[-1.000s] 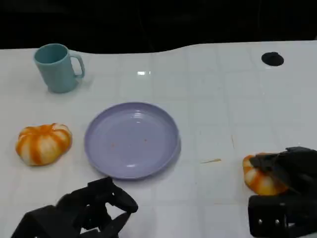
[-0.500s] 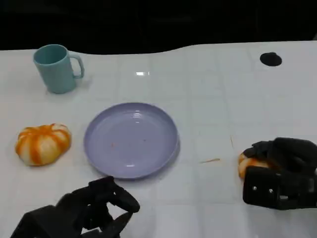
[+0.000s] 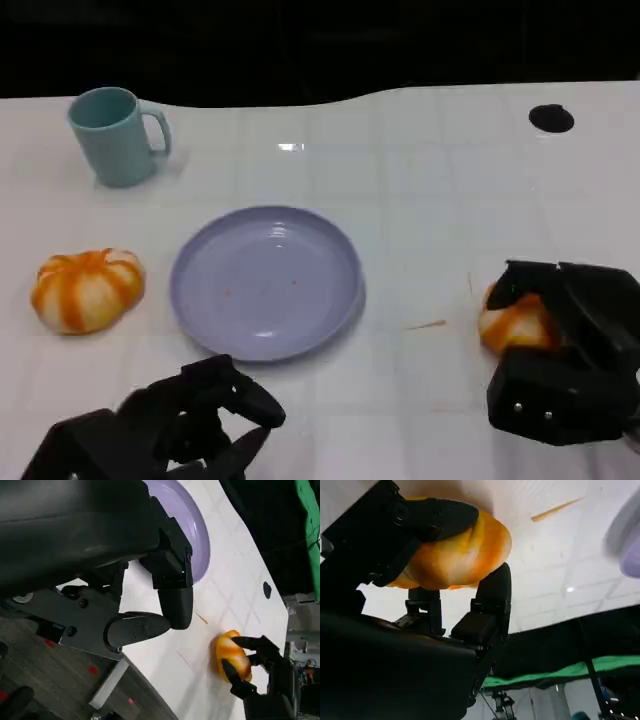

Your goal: Grasp the bread from the table and place it into the plate.

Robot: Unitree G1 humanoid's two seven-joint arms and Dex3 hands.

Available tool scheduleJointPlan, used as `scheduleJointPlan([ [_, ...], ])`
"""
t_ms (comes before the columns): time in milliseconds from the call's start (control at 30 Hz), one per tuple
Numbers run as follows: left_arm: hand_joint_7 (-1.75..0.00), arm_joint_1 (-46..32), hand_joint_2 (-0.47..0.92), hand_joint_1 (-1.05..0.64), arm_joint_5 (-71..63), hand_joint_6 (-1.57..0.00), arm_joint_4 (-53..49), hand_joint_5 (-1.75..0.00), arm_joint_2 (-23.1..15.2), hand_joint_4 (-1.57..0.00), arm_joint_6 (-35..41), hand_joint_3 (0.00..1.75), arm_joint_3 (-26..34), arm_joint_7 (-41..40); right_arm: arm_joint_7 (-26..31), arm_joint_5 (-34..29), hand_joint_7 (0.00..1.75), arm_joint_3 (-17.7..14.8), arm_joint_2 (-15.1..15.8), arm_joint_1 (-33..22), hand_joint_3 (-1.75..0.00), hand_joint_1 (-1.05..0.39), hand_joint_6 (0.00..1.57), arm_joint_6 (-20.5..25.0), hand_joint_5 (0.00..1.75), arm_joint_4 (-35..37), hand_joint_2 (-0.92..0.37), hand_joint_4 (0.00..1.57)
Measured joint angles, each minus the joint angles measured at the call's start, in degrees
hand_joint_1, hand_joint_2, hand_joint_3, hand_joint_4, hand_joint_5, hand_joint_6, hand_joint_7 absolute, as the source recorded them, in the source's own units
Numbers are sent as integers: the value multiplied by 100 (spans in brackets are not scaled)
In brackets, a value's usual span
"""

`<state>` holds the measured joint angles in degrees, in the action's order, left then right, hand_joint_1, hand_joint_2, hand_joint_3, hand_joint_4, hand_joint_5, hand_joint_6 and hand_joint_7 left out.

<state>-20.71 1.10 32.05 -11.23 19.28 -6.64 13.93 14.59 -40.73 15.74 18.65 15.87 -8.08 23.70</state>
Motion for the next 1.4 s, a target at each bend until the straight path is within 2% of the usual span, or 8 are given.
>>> scheduleJointPlan([
  [67,-129,0,84,-27,22,-64,0,-175,13,-65,0,58,3,0,41,10,172,1,-10,17,-118,-13,71,-36,175,3,-36,90],
  [200,-129,-1,83,-26,43,-64,0,-175,37,-66,1,60,1,0,119,116,174,-8,-107,21,-123,-9,71,-109,175,0,-33,91],
  [400,-129,-2,83,-26,-3,-64,0,-175,39,-65,0,62,-9,-1,239,294,175,-21,-150,21,-127,-9,72,-343,175,-121,-33,94],
  [667,-129,2,82,-26,-28,-64,-2,-175,41,-64,-2,63,-35,-1,246,566,167,-31,-380,21,-145,-9,78,-753,175,-696,-24,98],
  [800,-129,10,82,-26,-67,-64,-22,-175,46,-63,-18,63,-62,-3,154,650,172,14,-597,55,-142,-10,75,-791,175,-822,-24,97],
  [1033,-129,15,81,-25,-84,-63,-27,-175,74,-62,-40,65,-93,-4,15,661,175,213,-1096,497,-143,-8,75,-776,175,-763,-27,99],
  [1400,-129,-18,80,-25,-155,-62,-26,-175,86,-61,-103,67,-112,-10,-70,665,175,587,-1810,1196,-142,-11,75,-789,175,356,-25,99],
])
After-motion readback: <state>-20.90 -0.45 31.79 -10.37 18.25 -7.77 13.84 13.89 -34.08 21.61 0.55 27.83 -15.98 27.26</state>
